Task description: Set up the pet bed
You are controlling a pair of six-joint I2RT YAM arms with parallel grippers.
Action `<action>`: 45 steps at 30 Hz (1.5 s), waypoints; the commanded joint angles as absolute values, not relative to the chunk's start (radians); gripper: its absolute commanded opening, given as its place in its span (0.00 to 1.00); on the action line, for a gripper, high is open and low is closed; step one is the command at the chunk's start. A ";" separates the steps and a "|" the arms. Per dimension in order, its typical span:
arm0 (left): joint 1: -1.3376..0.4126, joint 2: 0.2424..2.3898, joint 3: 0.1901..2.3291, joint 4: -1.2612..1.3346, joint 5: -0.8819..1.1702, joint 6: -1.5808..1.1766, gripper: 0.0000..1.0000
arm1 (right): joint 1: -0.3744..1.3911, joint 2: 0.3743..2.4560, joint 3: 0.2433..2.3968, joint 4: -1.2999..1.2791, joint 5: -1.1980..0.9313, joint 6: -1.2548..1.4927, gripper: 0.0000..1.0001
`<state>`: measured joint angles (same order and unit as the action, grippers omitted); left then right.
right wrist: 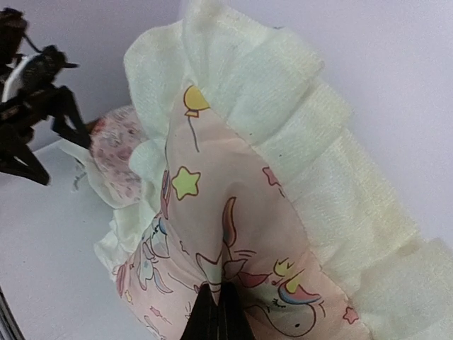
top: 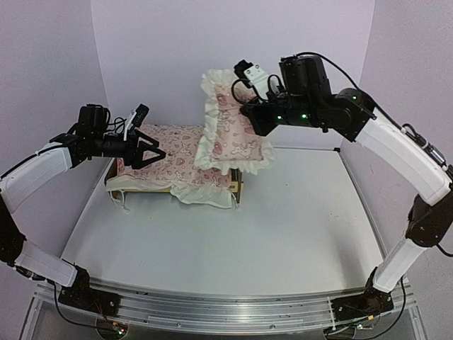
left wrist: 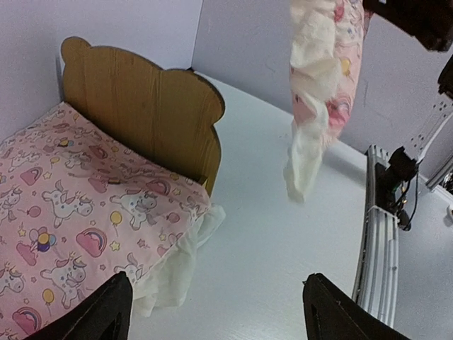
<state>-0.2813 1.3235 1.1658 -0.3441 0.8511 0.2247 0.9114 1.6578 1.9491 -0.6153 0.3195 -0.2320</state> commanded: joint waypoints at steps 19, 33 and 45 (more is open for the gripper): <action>-0.285 1.438 1.309 -0.179 1.009 -0.024 0.82 | 0.998 2.000 2.200 -0.299 0.158 -0.257 0.00; -0.310 1.874 1.769 -0.138 0.973 -0.356 0.00 | 0.850 1.847 1.924 -0.291 0.487 0.003 0.74; -0.327 2.253 2.229 -0.296 0.777 -0.389 0.00 | 0.801 1.541 1.537 -0.295 0.654 0.022 0.98</action>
<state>-0.3134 2.2348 2.1445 -0.2649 0.8429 -0.3714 0.7975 1.6084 1.6013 -0.3153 0.5655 -0.0099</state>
